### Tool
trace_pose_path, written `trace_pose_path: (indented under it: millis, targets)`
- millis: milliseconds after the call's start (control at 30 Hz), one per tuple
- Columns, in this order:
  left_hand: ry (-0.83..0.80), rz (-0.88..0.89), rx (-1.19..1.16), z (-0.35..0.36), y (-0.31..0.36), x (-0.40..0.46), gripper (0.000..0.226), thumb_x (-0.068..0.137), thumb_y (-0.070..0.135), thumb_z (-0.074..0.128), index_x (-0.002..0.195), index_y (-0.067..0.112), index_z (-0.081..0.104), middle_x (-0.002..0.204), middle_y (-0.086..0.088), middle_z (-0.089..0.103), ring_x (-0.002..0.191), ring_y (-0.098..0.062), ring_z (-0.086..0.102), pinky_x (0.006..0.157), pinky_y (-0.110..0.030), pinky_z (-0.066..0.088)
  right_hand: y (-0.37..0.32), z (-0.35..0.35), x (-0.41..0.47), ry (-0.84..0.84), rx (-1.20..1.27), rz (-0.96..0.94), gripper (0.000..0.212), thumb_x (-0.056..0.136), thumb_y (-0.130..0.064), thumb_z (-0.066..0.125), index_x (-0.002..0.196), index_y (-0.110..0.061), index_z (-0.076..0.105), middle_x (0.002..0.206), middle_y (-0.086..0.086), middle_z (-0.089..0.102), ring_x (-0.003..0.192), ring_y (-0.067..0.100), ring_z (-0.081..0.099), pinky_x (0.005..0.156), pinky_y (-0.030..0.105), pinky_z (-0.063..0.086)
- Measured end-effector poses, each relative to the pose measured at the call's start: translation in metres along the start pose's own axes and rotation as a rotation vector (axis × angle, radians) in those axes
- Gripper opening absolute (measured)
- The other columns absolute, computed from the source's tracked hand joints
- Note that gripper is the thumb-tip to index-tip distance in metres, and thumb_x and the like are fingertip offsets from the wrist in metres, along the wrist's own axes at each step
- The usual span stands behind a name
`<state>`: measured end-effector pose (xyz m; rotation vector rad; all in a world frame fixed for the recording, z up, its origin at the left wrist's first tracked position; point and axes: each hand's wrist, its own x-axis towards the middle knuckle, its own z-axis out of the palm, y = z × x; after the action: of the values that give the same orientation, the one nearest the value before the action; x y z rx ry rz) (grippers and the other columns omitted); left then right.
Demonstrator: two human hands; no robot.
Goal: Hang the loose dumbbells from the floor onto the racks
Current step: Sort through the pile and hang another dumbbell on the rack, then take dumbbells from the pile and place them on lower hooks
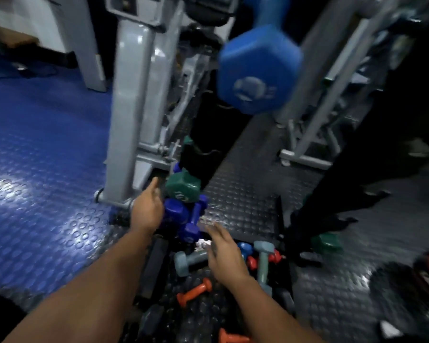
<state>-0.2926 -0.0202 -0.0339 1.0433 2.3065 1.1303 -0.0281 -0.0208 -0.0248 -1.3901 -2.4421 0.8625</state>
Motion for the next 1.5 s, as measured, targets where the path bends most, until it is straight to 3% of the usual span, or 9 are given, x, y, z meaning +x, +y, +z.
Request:
trace_pose_path:
  millis: [200,300,367,500,733,933,1100,1300,1500]
  targets:
    - [-0.024,-0.146,0.082,0.018,-0.003,-0.060,0.055,0.106,0.038,0.039,0.147,0.000,0.041,0.136,-0.037,0.054,0.122,-0.054,0.055,0.101,-0.057,0.044,0.029,-0.045,-0.035,0.106,0.042,0.124,0.051,0.104,-0.028,0.053,0.154,-0.030,0.043,0.159,-0.013,0.035,0.142,0.012,0.043,0.119,0.026,0.035]
    - [-0.210,-0.350,0.314,0.035,0.002,-0.089,0.078,0.103,0.044,0.051,0.159,-0.002,0.022,0.154,-0.037,0.034,0.137,-0.056,0.041,0.112,-0.061,0.035,0.043,-0.062,-0.054,0.177,0.054,0.175,0.049,0.103,-0.028,0.054,0.151,-0.034,0.046,0.156,-0.013,0.039,0.137,0.010,0.047,0.117,0.028,0.039]
    - [-0.388,-0.370,0.392,0.047,0.013,-0.109,0.080,0.101,0.044,0.056,0.156,-0.007,0.027,0.153,-0.035,0.041,0.140,-0.051,0.043,0.115,-0.052,0.036,0.055,-0.071,-0.066,0.216,0.077,0.196,0.047,0.103,-0.026,0.054,0.149,-0.032,0.050,0.151,-0.012,0.044,0.133,0.011,0.052,0.114,0.027,0.042]
    - [-0.618,-0.200,0.499,0.073,0.056,-0.138,0.062,0.101,0.053,0.052,0.137,0.002,0.052,0.138,-0.022,0.061,0.125,-0.038,0.060,0.096,-0.037,0.046,0.085,-0.095,-0.094,0.317,0.102,0.280,0.038,0.105,-0.028,0.049,0.142,-0.029,0.055,0.144,-0.008,0.050,0.126,0.016,0.056,0.109,0.031,0.046]
    - [-0.816,0.178,0.436,0.155,0.173,-0.193,0.056,0.100,0.059,0.047,0.133,0.017,0.064,0.137,-0.011,0.066,0.124,-0.030,0.062,0.100,-0.034,0.049,0.144,-0.160,-0.139,0.756,0.107,0.384,0.022,0.099,-0.020,0.058,0.117,-0.022,0.070,0.112,-0.004,0.069,0.103,0.016,0.064,0.095,0.032,0.052]
    - [-0.857,0.327,0.365,0.218,0.246,-0.237,0.056,0.103,0.061,0.041,0.130,0.017,0.063,0.125,-0.015,0.071,0.119,-0.036,0.063,0.098,-0.042,0.051,0.197,-0.248,-0.130,0.895,0.037,0.437,0.017,0.102,-0.019,0.056,0.110,-0.017,0.070,0.103,-0.002,0.068,0.096,0.018,0.063,0.086,0.033,0.051]
    - [-0.825,0.160,0.271,0.249,0.282,-0.248,0.068,0.103,0.067,0.034,0.125,0.011,0.066,0.127,-0.016,0.069,0.120,-0.036,0.062,0.098,-0.040,0.049,0.235,-0.316,-0.080,0.635,0.099,0.414,0.018,0.105,-0.022,0.056,0.115,-0.021,0.070,0.103,-0.002,0.071,0.089,0.016,0.065,0.078,0.030,0.050]
    - [-0.869,-0.091,0.117,0.279,0.302,-0.243,0.077,0.098,0.075,0.037,0.137,0.014,0.063,0.142,-0.012,0.062,0.132,-0.030,0.057,0.102,-0.030,0.042,0.263,-0.340,0.008,0.141,0.086,0.330,0.012,0.099,-0.025,0.062,0.093,-0.035,0.064,0.095,-0.007,0.068,0.084,0.013,0.063,0.068,0.025,0.044]
    - [-0.852,-0.262,-0.047,0.313,0.300,-0.224,0.069,0.084,0.084,0.049,0.123,0.029,0.059,0.122,0.002,0.067,0.114,-0.027,0.064,0.102,-0.045,0.054,0.295,-0.317,0.058,0.001,0.161,0.194,0.036,0.087,-0.024,0.069,0.067,-0.051,0.056,0.076,-0.012,0.054,0.068,0.008,0.049,0.071,0.033,0.042]
